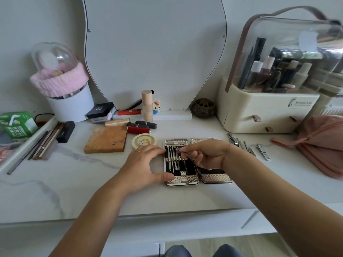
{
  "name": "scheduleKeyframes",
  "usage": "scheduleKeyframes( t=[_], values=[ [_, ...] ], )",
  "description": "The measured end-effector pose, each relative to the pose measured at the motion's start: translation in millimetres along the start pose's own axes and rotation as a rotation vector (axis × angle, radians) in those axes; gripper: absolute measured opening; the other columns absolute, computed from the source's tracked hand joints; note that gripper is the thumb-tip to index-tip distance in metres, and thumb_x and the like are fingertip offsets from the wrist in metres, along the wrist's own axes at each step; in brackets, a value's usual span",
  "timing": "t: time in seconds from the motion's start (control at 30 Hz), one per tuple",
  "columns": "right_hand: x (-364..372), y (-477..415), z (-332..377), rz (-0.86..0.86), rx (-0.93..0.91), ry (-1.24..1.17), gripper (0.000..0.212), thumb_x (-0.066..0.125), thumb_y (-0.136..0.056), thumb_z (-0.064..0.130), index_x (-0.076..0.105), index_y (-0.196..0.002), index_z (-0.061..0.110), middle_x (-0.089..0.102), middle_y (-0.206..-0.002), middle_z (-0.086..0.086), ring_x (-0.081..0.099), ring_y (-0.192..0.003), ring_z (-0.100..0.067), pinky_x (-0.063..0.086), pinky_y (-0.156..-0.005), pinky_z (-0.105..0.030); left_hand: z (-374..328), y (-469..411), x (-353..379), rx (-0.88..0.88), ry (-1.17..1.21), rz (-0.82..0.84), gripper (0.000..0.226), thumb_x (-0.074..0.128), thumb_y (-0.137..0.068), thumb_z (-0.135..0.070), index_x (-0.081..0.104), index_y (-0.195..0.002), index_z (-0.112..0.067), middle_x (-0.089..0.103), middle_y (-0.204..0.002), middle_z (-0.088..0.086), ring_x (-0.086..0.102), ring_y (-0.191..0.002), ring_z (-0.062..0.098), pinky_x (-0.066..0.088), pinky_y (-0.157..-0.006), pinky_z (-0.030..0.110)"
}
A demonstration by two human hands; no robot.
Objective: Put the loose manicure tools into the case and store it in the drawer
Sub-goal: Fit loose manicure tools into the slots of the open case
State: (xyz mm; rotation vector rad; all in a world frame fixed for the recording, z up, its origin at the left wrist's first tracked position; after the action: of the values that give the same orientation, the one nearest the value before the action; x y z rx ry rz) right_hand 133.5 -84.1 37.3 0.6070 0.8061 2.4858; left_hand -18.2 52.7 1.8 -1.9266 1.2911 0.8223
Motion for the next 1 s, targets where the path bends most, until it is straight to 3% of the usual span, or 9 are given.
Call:
scheduleKeyframes(
  t=[0.1, 0.33, 0.47, 0.57, 0.67, 0.77, 0.87, 1.0],
  values=[
    [-3, 7, 7, -0.008, -0.008, -0.063, 0.017, 0.053, -0.089, 0.005, 0.060, -0.074, 0.002, 0.064, -0.056, -0.008, 0.051, -0.036, -0.002, 0.038, -0.031, -0.009, 0, 0, 0, -0.006, 0.002, 0.009, 0.103, 0.051, -0.047, -0.086, 0.045, -0.133, -0.030, 0.036, -0.121, -0.027, 0.028, -0.114, -0.004, 0.024, -0.103, 0.026],
    [-24, -6, 30, -0.241, -0.316, 0.003, 0.015, 0.053, -0.091, 0.001, 0.057, -0.077, -0.001, 0.064, -0.049, -0.007, 0.061, -0.042, -0.007, 0.053, -0.044, -0.015, -1, 1, -2, -0.001, 0.005, 0.018, 0.098, 0.053, -0.049, -0.082, 0.045, -0.133, -0.031, 0.035, -0.121, -0.028, 0.025, -0.115, -0.006, 0.022, -0.101, 0.025],
    [-28, -18, 30, -0.294, -0.338, 0.020, 0.012, 0.054, -0.090, -0.001, 0.057, -0.078, -0.003, 0.064, -0.051, -0.008, 0.063, -0.043, -0.010, 0.053, -0.044, -0.017, -1, 0, -1, 0.009, -0.003, 0.014, 0.098, 0.053, -0.050, -0.082, 0.045, -0.133, -0.030, 0.035, -0.122, -0.028, 0.025, -0.115, -0.006, 0.021, -0.100, 0.024],
    [-30, -23, 32, -0.318, -0.346, 0.018, 0.011, 0.054, -0.089, -0.002, 0.057, -0.079, -0.002, 0.061, -0.065, -0.013, 0.063, -0.044, -0.010, 0.054, -0.045, -0.018, 0, 0, -1, 0.003, -0.016, 0.019, 0.101, 0.050, -0.049, -0.085, 0.043, -0.134, -0.031, 0.034, -0.123, -0.027, 0.025, -0.116, -0.005, 0.021, -0.103, 0.025],
    [-30, -24, 32, -0.290, -0.279, 0.101, 0.010, 0.057, -0.088, -0.001, 0.059, -0.078, -0.001, 0.064, -0.057, -0.010, 0.064, -0.046, -0.010, 0.055, -0.047, -0.019, 0, 1, -1, -0.012, -0.008, 0.025, 0.101, 0.051, -0.049, -0.084, 0.042, -0.135, -0.032, 0.033, -0.123, -0.028, 0.023, -0.115, -0.007, 0.021, -0.105, 0.026],
    [-30, -21, 34, -0.272, -0.206, 0.267, 0.010, 0.059, -0.088, 0.003, 0.059, -0.077, 0.004, 0.062, -0.056, -0.007, 0.060, -0.042, -0.006, 0.050, -0.040, -0.017, -1, 1, -1, -0.019, -0.001, 0.031, 0.100, 0.052, -0.050, -0.083, 0.042, -0.135, -0.033, 0.032, -0.123, -0.028, 0.022, -0.114, -0.008, 0.021, -0.106, 0.026],
    [-30, -19, 36, -0.304, -0.186, 0.515, 0.014, 0.062, -0.087, 0.007, 0.059, -0.073, 0.006, 0.050, -0.059, -0.004, 0.042, -0.031, -0.003, 0.032, -0.030, -0.013, -2, 1, -1, -0.021, -0.003, 0.035, 0.096, 0.055, -0.052, -0.080, 0.041, -0.135, -0.034, 0.031, -0.123, -0.029, 0.020, -0.112, -0.010, 0.019, -0.102, 0.023],
    [-26, -19, 35, -0.296, -0.171, 0.725, 0.010, 0.067, -0.083, 0.009, 0.062, -0.074, 0.006, 0.047, -0.053, -0.003, 0.036, -0.032, -0.004, 0.026, -0.031, -0.014, -3, 1, -1, -0.023, -0.007, 0.029, 0.094, 0.056, -0.052, -0.078, 0.041, -0.135, -0.034, 0.030, -0.121, -0.029, 0.017, -0.109, -0.012, 0.017, -0.098, 0.021]
  ],
)
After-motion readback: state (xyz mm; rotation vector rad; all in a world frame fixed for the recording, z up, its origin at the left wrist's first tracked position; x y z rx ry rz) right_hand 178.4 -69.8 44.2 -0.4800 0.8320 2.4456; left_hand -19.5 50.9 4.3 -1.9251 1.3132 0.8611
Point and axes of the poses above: each hand's wrist, its own y-axis away from the middle knuckle, its own x-axis out of the palm, z = x × y, the point moved 1 cm from there along -y, towards the middle knuckle
